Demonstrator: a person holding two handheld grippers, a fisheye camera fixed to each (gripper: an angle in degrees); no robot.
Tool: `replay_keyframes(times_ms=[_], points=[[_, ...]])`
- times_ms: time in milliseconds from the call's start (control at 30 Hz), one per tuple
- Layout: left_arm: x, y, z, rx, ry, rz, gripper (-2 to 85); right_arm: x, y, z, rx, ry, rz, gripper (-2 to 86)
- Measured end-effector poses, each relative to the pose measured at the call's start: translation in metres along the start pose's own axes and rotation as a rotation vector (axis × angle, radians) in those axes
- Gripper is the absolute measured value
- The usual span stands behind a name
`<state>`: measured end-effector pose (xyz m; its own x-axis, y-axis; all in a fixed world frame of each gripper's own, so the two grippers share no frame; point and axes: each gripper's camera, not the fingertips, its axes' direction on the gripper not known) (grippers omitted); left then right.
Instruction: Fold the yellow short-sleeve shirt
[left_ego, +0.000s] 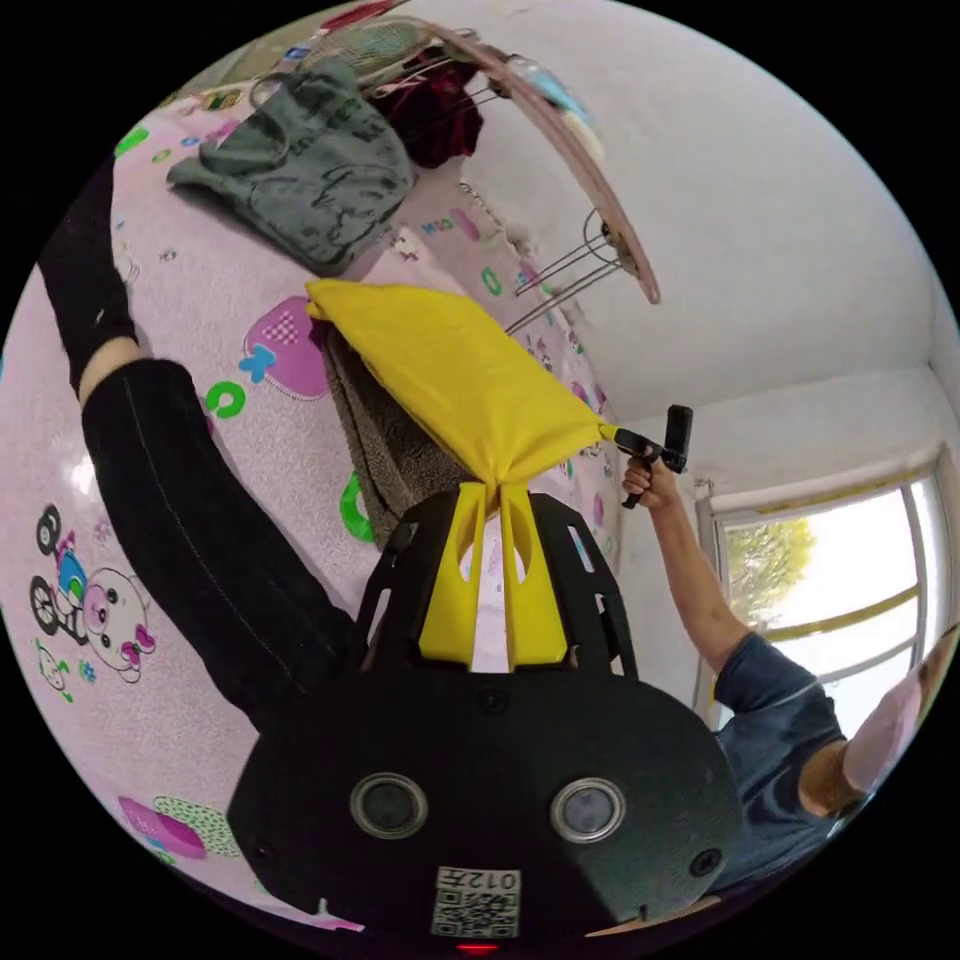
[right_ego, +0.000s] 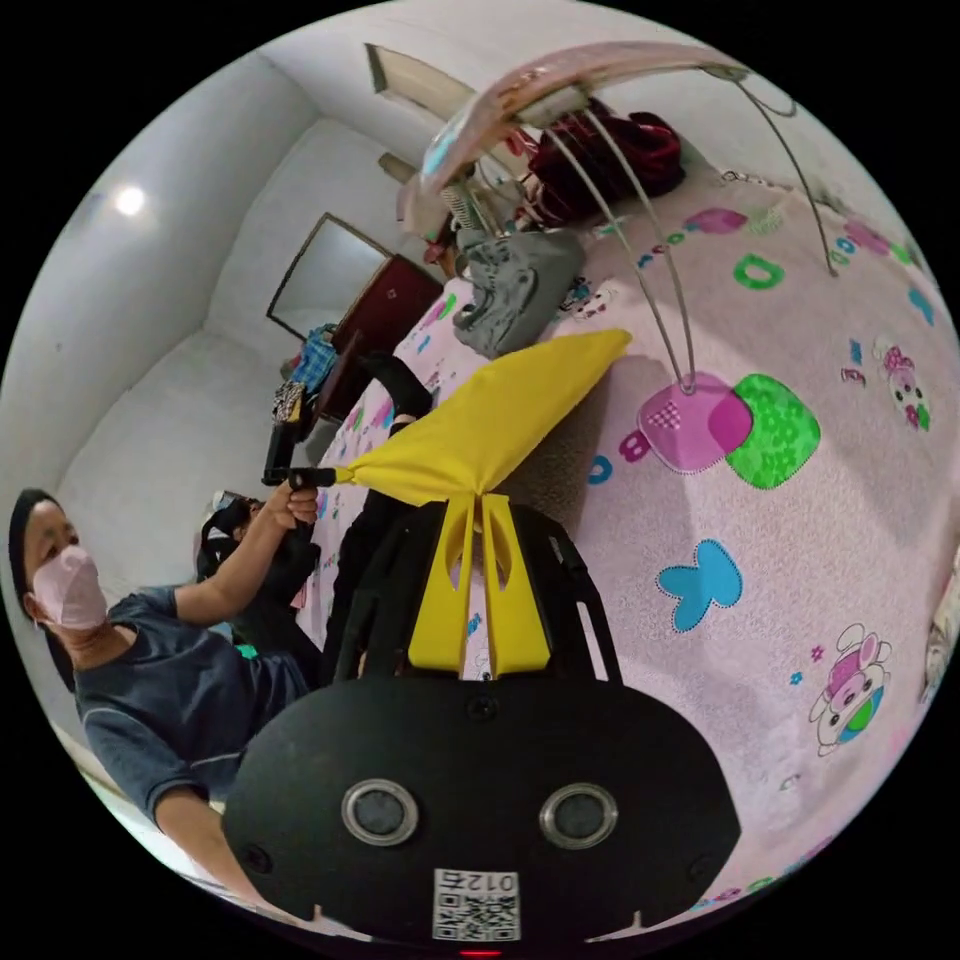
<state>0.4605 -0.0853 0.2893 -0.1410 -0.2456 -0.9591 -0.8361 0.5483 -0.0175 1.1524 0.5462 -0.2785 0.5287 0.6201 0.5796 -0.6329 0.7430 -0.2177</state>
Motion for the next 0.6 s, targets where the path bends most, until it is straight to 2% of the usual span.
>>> replay_keyframes(times_ms=[67,167,433,600], points=[[-0.009,-0.001,0.023,-0.085,-0.063,-0.014,1.2,0.012,0.013,0.013,-0.111,0.052,0.022,-1.0],[-0.033,0.002,0.069,-0.183,-0.096,-0.084,1.2,0.042,0.034,0.036,-0.18,0.068,0.135,-1.0],[-0.056,-0.008,0.113,-0.178,-0.088,-0.138,1.0,0.061,0.052,0.031,-0.134,0.076,0.179,-1.0],[-0.052,-0.005,0.137,-0.233,-0.198,-0.107,0.7,0.067,0.059,0.032,-0.129,0.076,0.199,-0.9]])
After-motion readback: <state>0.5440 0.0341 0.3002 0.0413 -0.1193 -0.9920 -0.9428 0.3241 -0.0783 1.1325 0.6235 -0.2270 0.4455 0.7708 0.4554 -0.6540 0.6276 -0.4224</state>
